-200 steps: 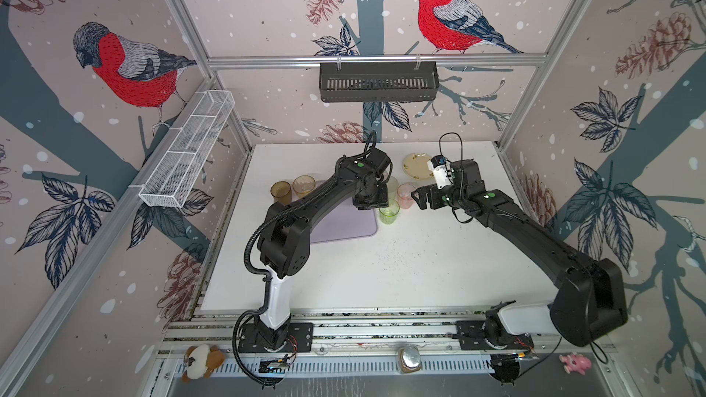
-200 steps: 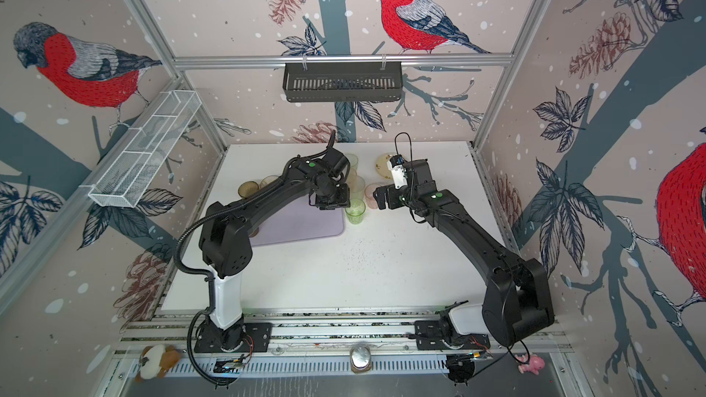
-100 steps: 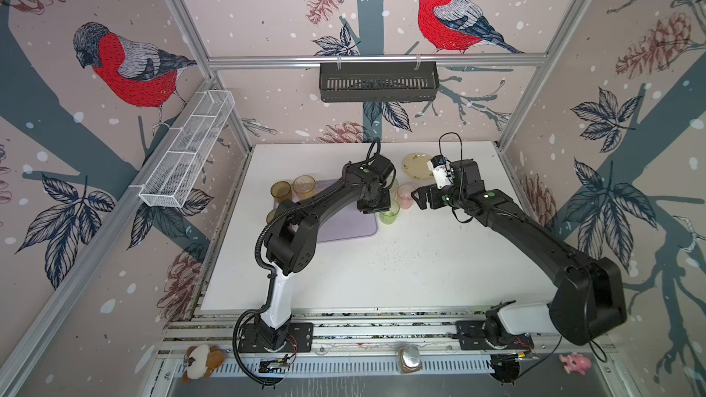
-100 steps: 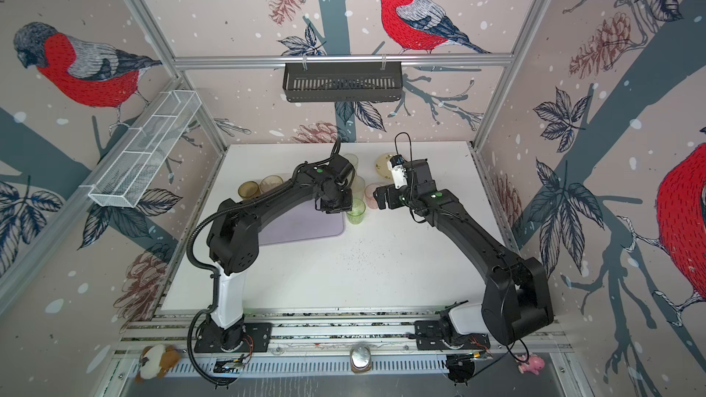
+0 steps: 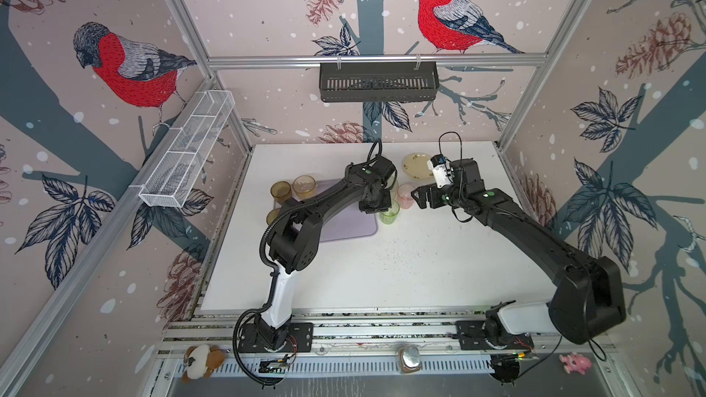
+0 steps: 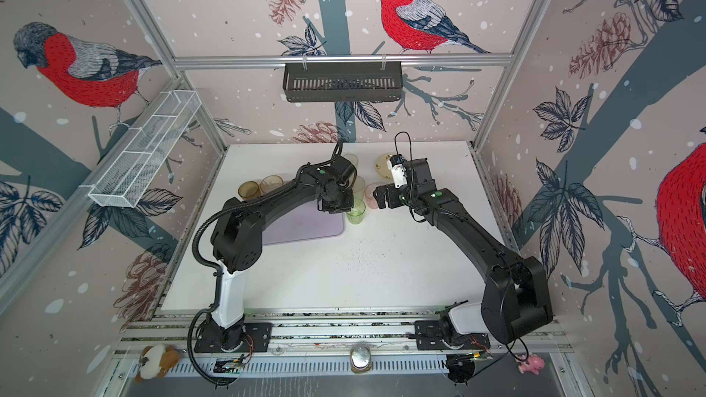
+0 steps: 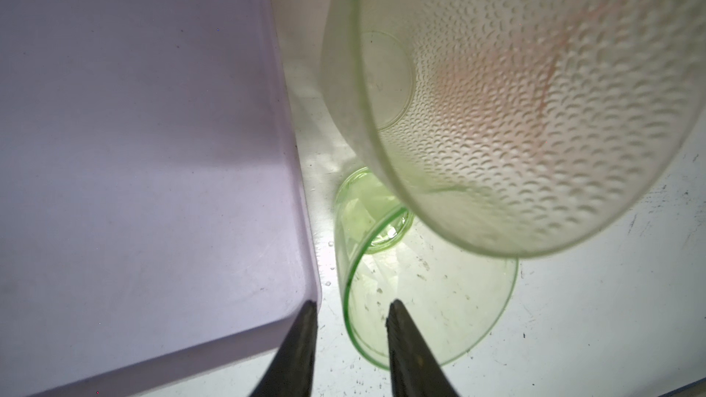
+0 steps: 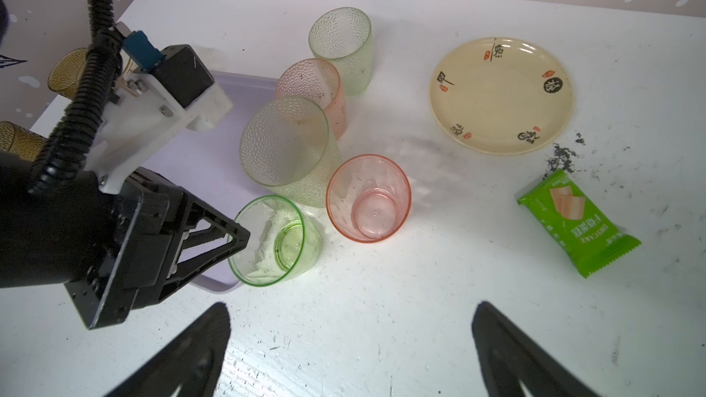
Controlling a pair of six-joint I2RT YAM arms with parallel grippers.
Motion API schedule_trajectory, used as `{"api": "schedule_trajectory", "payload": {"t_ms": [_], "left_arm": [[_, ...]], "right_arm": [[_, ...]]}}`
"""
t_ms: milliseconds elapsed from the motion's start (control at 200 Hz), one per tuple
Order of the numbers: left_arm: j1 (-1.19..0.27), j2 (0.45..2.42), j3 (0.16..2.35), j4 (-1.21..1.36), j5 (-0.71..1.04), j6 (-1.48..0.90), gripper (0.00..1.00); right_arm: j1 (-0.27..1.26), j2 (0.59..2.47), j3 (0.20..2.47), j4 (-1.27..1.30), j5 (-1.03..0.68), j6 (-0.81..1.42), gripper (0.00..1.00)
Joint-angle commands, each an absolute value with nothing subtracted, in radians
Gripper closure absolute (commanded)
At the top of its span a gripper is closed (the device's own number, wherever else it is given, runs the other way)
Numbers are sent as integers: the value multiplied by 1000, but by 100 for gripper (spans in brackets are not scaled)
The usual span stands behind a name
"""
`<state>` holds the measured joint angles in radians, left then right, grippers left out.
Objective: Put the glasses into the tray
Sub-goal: 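Lower the left gripper and close it on the small green cup rim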
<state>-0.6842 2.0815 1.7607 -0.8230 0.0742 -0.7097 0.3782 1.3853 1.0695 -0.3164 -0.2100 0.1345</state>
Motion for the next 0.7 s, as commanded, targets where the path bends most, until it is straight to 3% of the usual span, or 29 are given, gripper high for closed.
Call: {"api": "schedule_trajectory", "payload": {"t_ms": [0,695], "left_arm": [[-690,2085,1760,-819,58,-727,68],[-692,2092,1758,-834,48,-721,79]], "right_arm": [[379,1387,1080,-321,-221,142,0],[379,1393,1091,-328,-226,144,0]]}}
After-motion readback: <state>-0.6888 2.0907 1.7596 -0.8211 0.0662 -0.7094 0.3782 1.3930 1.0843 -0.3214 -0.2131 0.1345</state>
